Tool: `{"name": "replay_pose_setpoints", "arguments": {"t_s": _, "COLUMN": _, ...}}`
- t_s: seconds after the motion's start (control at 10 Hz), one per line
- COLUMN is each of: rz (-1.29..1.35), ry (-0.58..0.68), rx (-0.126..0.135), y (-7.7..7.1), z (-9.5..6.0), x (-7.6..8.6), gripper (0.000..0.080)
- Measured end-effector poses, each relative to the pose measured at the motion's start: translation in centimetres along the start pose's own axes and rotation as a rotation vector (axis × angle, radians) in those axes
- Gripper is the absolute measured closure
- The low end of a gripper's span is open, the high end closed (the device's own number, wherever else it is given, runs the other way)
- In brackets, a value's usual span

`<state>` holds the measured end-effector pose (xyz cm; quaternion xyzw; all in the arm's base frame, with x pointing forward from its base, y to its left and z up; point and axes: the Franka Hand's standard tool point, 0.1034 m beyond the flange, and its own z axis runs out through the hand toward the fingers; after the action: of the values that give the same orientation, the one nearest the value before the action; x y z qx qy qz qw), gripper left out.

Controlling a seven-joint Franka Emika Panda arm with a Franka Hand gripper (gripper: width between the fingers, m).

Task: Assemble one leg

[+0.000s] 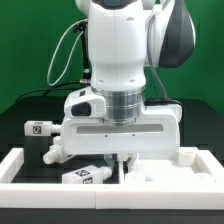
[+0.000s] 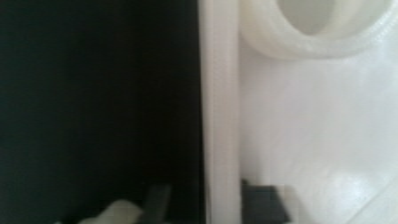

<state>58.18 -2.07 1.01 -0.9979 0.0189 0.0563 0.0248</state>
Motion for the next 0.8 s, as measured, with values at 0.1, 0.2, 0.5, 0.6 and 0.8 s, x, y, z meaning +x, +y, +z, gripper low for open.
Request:
{"name": "replay_pose_setpoints", "arguments": {"t_s": 0.1, "rz": 0.000, "ry": -0.003, "rx": 0.001, "y": -0.1, "z": -0.2, "x": -0.1, "gripper": 0.0653}}
{"name": "replay_pose_setpoints", "arguments": {"t_s": 0.2, "rz": -0.001, "ry": -0.006, "rx": 0.004, "y": -0.1, "z": -1.4, "x": -0.9, "gripper": 0.0477}}
{"name": "replay_pose_setpoints", "arguments": {"t_s": 0.5, "rz": -0.002, "ry": -0.012, "rx": 0.005, "y": -0.2, "z": -4.0, "x": -3.9, "gripper": 0.0171}}
{"name": "replay_pose_setpoints", "arguments": {"t_s": 0.6, "rz": -0.004, "ry": -0.016, "rx": 0.005, "y": -0.3, "z": -3.9, "x": -4.1, "gripper": 0.0171}}
{"name": "replay_pose_setpoints", "arguments": {"t_s": 0.8, "rz": -0.004, "ry": -0.017, "rx": 0.005, "y": -0.3, "z": -3.8, "x": -4.1, "gripper": 0.0154}}
